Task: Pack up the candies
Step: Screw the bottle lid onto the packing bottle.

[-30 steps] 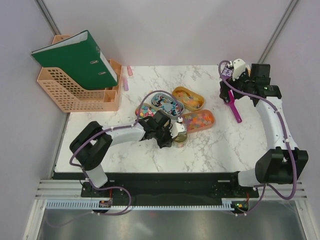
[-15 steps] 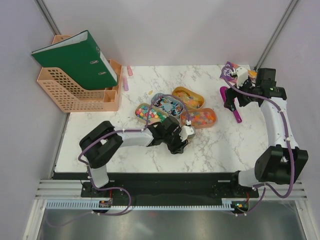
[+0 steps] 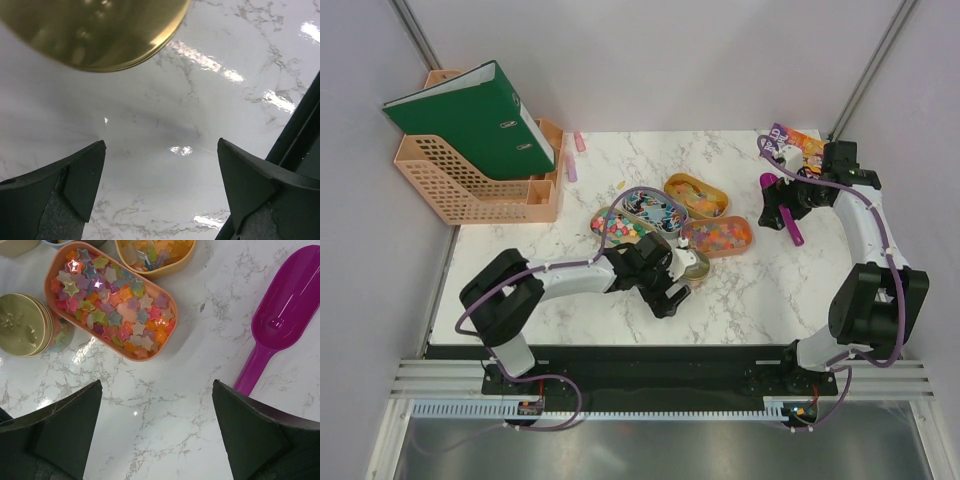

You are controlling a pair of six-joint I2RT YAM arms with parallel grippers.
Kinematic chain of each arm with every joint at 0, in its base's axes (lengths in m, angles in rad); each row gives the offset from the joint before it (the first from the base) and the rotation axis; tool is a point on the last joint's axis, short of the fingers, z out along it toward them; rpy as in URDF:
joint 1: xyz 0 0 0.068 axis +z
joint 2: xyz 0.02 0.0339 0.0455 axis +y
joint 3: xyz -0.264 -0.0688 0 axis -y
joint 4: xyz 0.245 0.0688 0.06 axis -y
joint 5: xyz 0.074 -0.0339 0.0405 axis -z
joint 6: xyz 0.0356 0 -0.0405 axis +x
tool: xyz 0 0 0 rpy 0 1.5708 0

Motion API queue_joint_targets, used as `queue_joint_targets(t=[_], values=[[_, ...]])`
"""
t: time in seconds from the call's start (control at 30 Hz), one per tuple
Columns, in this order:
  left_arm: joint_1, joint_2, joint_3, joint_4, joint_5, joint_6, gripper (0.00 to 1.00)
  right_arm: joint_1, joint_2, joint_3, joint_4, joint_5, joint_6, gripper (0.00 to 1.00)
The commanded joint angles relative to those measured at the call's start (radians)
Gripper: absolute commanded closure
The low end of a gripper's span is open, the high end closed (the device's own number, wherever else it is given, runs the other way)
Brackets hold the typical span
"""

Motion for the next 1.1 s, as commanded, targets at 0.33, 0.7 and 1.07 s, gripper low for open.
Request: queue_joint_targets(t=[0.33, 0.7, 1.07], values=[[0.075, -0.059, 0.156, -0.174, -0.169, -0.117, 0.05, -0.003, -0.068, 0.018, 0.064, -0.054, 0.061, 0.02], [0.069, -0.234, -0.359, 0.534, 0.053, -0.106, 0.02, 0.000, -0.119, 0.012, -0.023, -0.049, -0.092, 0.02], [0.031, 0.172, -0.301, 0.902, 0.053, 0.034, 0.04, -0.001, -0.166, -0.126, -0.085, -0.035, -0.311, 0.02]])
